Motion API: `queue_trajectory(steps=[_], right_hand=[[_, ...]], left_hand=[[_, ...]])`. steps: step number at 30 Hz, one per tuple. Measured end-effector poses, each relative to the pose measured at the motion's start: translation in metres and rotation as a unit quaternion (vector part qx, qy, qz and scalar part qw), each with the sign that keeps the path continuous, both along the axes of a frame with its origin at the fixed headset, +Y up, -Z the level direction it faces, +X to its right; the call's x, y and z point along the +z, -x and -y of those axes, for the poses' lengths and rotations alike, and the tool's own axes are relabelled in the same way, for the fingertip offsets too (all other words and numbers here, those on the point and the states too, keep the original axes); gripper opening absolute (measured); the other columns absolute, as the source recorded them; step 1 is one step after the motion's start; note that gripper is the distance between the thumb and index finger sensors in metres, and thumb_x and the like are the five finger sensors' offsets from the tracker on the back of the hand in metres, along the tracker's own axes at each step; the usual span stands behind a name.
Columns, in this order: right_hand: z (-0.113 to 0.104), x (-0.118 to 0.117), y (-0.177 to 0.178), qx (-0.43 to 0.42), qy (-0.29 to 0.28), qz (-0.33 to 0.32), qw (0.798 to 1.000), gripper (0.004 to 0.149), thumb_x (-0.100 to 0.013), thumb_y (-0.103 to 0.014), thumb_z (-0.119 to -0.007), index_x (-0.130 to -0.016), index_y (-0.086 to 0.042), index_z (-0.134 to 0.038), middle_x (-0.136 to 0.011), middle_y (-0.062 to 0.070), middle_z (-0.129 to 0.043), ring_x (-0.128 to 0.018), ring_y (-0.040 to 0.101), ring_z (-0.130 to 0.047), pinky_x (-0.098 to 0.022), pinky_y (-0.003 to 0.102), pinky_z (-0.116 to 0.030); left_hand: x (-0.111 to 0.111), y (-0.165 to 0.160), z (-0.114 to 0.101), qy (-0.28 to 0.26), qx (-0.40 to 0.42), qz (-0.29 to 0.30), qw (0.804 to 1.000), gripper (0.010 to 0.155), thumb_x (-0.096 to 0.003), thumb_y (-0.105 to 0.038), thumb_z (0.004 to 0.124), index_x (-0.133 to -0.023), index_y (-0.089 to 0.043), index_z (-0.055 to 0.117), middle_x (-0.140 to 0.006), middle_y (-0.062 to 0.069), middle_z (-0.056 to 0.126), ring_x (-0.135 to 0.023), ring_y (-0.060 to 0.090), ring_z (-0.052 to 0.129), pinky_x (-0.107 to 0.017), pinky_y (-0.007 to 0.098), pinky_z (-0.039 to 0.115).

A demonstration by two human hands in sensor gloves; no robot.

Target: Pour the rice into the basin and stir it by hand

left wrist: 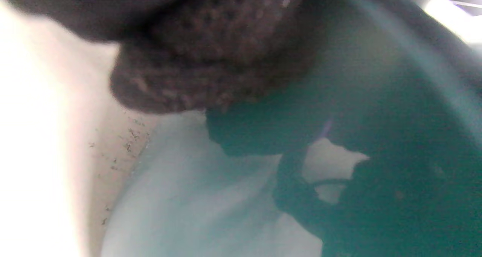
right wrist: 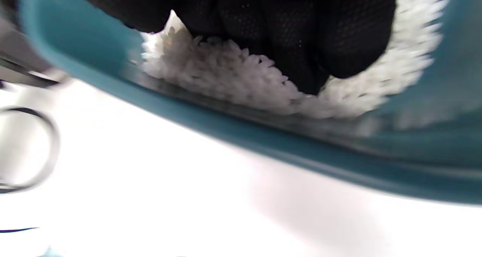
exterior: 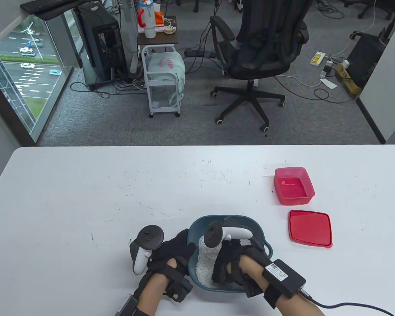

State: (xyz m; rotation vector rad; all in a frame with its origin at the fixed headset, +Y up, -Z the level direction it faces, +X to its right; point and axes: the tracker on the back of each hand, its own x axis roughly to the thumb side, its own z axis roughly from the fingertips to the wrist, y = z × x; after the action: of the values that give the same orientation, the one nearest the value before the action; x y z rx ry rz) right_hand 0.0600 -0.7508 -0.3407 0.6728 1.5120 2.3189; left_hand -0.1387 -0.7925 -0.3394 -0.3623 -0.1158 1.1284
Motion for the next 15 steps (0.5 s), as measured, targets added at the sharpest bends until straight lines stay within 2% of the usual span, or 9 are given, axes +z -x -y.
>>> queue_trajectory(steps=[2,4,6,10,13,15], right_hand=[[0.004,-0.004,0.0,-0.064,0.044,0.029,0.997,0.062,-0.036,-0.036,-0.078,-0.088,-0.003,-0.079,-0.086,0.024,-0.088,-0.071,0.05,-0.09,-0.048,0.062,-0.076],[0.007,-0.012,0.002,-0.104,0.051,0.064,0.991,0.063,-0.037,-0.035,-0.076,-0.093,-0.005,-0.071,-0.093,0.024,-0.077,-0.078,0.049,-0.081,-0.053,0.063,-0.069],[0.005,-0.02,0.002,-0.1,0.028,0.088,0.991,0.064,-0.039,-0.036,-0.075,-0.095,-0.007,-0.065,-0.097,0.021,-0.07,-0.084,0.046,-0.074,-0.056,0.063,-0.065],[0.0,-0.039,0.0,-0.082,-0.056,0.155,0.983,0.064,-0.04,-0.037,-0.073,-0.097,-0.011,-0.061,-0.1,0.018,-0.065,-0.089,0.044,-0.068,-0.06,0.062,-0.062],[-0.005,-0.045,-0.005,-0.05,-0.109,0.195,0.973,0.063,-0.04,-0.037,-0.073,-0.096,-0.01,-0.064,-0.098,0.02,-0.069,-0.086,0.045,-0.072,-0.058,0.063,-0.063],[-0.009,-0.047,-0.008,0.011,-0.155,0.186,0.97,0.062,-0.04,-0.037,-0.073,-0.095,-0.008,-0.068,-0.094,0.021,-0.074,-0.081,0.046,-0.078,-0.055,0.063,-0.066]], left_hand=[[0.0,0.0,0.0,0.001,0.002,0.003,1.0,0.067,-0.0504,-0.032,0.08,-0.107,-0.001,0.059,-0.096,0.031,0.077,-0.007,0.014,0.107,0.002,0.022,0.096],[0.0,-0.001,-0.001,-0.003,-0.002,0.009,1.0,0.067,-0.0503,-0.031,0.081,-0.106,-0.001,0.059,-0.096,0.032,0.077,-0.008,0.014,0.107,0.002,0.023,0.095],[-0.001,-0.002,-0.003,-0.008,-0.013,0.014,1.0,0.067,-0.0503,-0.03,0.081,-0.106,0.0,0.059,-0.096,0.032,0.077,-0.008,0.014,0.107,0.002,0.023,0.095],[0.0,-0.002,-0.004,-0.009,-0.011,0.016,1.0,0.067,-0.0502,-0.029,0.081,-0.106,0.0,0.059,-0.096,0.033,0.077,-0.007,0.014,0.107,0.002,0.023,0.095],[0.0,-0.001,-0.004,-0.01,-0.011,0.017,1.0,0.067,-0.05,-0.03,0.082,-0.106,0.0,0.059,-0.096,0.032,0.077,-0.007,0.013,0.107,0.002,0.023,0.095],[0.0,-0.001,-0.004,-0.01,-0.011,0.017,1.0,0.067,-0.05,-0.03,0.082,-0.106,0.0,0.059,-0.096,0.032,0.077,-0.007,0.013,0.107,0.002,0.023,0.095]])
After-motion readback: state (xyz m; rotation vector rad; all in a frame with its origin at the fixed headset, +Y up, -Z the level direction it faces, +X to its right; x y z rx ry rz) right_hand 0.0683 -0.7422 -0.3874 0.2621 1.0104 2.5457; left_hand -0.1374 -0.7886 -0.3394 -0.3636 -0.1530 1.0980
